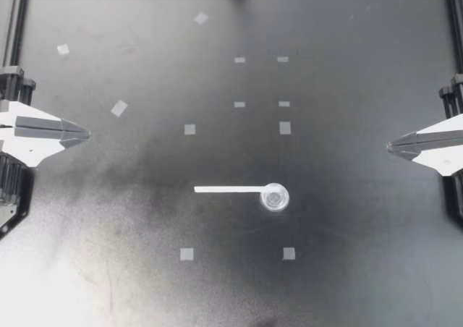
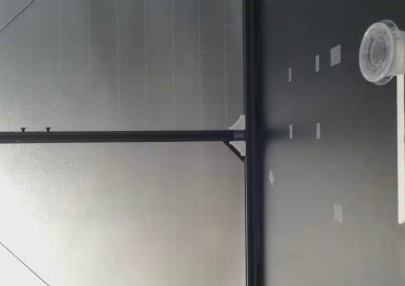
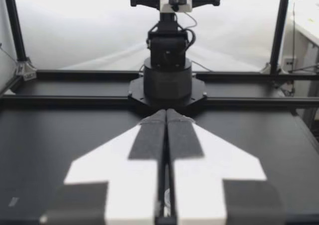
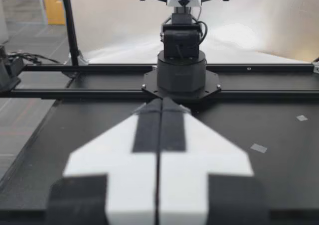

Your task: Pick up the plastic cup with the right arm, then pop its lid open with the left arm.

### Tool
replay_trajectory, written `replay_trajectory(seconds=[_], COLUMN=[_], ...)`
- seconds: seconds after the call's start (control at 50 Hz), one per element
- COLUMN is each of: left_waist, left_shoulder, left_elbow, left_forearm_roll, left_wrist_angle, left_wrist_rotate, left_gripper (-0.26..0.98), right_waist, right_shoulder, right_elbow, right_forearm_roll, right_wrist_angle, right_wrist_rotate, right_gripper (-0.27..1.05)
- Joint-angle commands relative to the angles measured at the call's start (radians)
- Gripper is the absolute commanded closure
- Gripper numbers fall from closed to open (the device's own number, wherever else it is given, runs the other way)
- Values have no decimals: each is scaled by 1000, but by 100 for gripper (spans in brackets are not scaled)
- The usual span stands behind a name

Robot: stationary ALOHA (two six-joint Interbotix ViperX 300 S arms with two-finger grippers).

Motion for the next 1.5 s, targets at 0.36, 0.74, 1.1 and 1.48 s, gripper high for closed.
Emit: replay_trajectory(seconds=[0.36, 0.74, 1.1, 1.48], left_waist=[-14, -15, -15, -38], left_shoulder=[278, 732, 969, 1106], left_elbow=[-130, -296, -408, -491], left_forearm_roll=[-57, -55, -44, -41], left_wrist_angle=[101, -15, -91, -81], left_wrist_rotate=[-18, 18, 18, 18], left_gripper=[83, 83, 83, 84], right_waist=[3, 9, 61, 63], right_shoulder=[183, 494, 735, 966], right_elbow=[-17, -12, -15, -80], right_forearm_roll=[40, 40, 38, 38], right_wrist_angle=[175, -46, -169, -198], right_wrist_rotate=[129, 222, 293, 328], right_gripper=[94, 68, 21, 21])
